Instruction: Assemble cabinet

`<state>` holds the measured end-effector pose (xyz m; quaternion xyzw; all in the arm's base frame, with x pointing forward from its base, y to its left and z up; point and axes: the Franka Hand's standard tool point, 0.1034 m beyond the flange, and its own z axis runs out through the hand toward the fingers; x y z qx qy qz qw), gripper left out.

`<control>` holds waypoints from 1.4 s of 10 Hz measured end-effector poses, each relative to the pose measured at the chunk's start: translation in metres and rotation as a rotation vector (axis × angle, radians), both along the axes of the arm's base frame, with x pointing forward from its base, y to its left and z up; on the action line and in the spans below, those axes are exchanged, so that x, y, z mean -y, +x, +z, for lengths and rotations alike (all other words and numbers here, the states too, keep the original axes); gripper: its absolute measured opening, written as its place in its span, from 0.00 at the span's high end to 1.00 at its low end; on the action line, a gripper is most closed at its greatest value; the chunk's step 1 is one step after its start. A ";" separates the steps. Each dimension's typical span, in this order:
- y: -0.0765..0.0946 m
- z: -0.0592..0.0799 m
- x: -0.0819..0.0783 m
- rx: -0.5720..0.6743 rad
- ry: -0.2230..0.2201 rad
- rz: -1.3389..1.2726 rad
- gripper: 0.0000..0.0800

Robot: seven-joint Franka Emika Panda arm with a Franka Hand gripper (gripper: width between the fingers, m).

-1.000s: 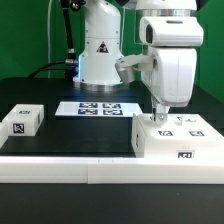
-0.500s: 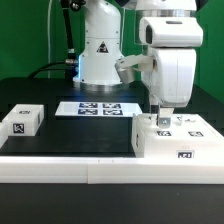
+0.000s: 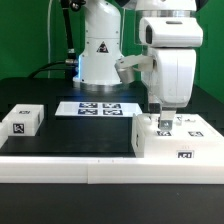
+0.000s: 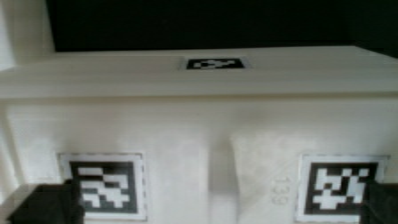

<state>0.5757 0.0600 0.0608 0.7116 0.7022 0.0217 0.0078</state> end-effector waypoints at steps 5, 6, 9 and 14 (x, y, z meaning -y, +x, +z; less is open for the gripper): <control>-0.035 0.025 -0.002 0.018 -0.005 -0.195 0.00; -0.041 0.023 -0.001 0.005 -0.008 -0.197 0.00; -0.039 0.022 -0.001 0.005 -0.006 -0.221 0.00; -0.053 0.014 -0.005 0.024 0.073 -0.754 0.00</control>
Offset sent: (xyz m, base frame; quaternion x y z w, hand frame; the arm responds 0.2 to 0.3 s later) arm -0.0328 0.0053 0.0257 -0.0395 -0.0013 0.0971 0.9945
